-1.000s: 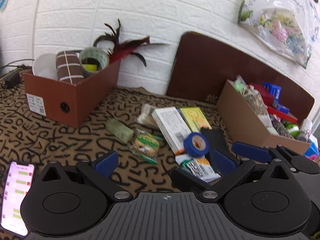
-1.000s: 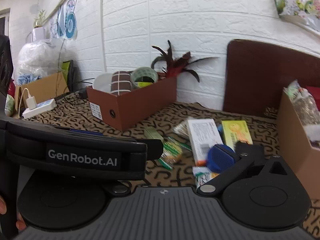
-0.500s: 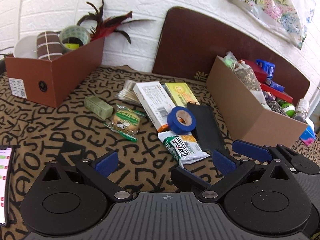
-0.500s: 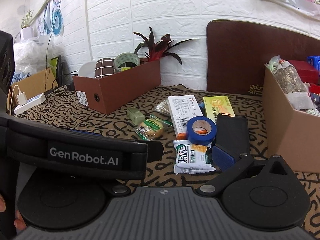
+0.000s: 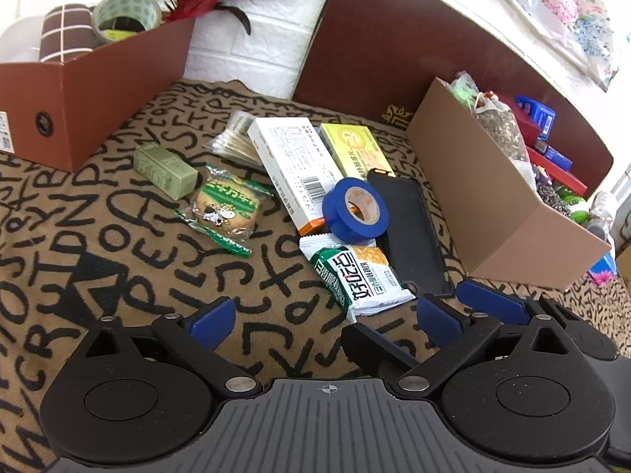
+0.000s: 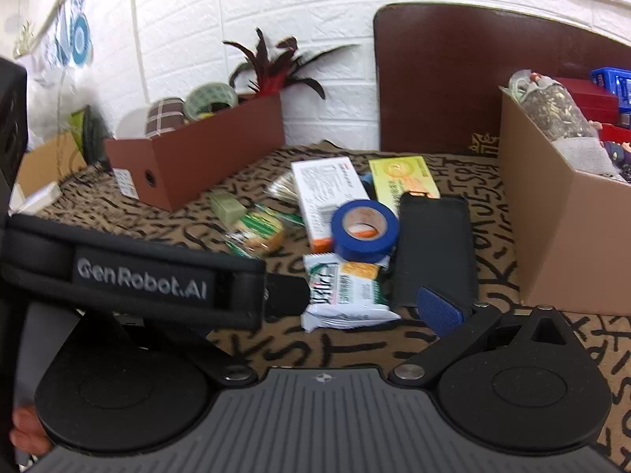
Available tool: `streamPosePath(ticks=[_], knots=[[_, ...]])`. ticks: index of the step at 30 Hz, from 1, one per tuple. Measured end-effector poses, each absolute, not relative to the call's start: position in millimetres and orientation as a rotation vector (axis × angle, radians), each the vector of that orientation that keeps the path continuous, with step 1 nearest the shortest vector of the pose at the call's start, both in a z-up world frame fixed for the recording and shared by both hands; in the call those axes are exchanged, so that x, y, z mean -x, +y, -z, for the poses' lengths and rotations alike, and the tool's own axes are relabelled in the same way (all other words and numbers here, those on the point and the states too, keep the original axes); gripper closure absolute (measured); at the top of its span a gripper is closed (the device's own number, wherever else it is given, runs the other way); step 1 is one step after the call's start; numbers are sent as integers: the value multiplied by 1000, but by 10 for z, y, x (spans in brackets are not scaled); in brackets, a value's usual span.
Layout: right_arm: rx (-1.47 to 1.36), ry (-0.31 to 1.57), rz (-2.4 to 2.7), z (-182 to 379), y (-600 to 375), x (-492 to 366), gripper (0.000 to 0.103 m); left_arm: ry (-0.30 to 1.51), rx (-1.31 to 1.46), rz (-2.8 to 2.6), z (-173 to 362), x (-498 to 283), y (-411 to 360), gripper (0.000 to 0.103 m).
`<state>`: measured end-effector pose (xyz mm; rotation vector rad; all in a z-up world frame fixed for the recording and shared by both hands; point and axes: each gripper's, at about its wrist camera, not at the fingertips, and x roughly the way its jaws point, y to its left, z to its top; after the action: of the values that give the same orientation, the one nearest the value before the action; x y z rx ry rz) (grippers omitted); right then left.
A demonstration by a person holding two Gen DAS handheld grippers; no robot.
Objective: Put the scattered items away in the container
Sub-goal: 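Grasp the white-green snack packet with the left gripper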
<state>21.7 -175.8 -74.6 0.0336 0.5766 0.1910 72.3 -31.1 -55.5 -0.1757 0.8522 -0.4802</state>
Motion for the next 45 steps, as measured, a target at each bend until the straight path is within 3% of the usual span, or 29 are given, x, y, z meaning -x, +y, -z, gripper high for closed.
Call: streamPosePath(ticks=[4,11,15,21,31,42,43,45], knots=[[18,587,-179,822,-1744,-280,3,879,183,483,624,-847,-373,9],[31,624,-176,912,-1739,-428,28,919,190,507,709,-1018,-481,19],[29,630,-177,945,-1741,-466,30,933,199,513,749,-1093,-532,20],[32,637,-185,962,-1710,-516,44,936,207,513,779,-1153,-562,20],[34,657,-238,919,-1608,-421,49,962,186,542,751,-1081,-489,55],[71,688,-341,875,-1414,-120,49,983,177,535,735,-734,-143,58],[77,688,-347,877,-1394,-99,48,979,172,537,735,-713,-124,56],[73,683,-344,883,-1364,-80,43,973,179,533,743,-703,-98,43]])
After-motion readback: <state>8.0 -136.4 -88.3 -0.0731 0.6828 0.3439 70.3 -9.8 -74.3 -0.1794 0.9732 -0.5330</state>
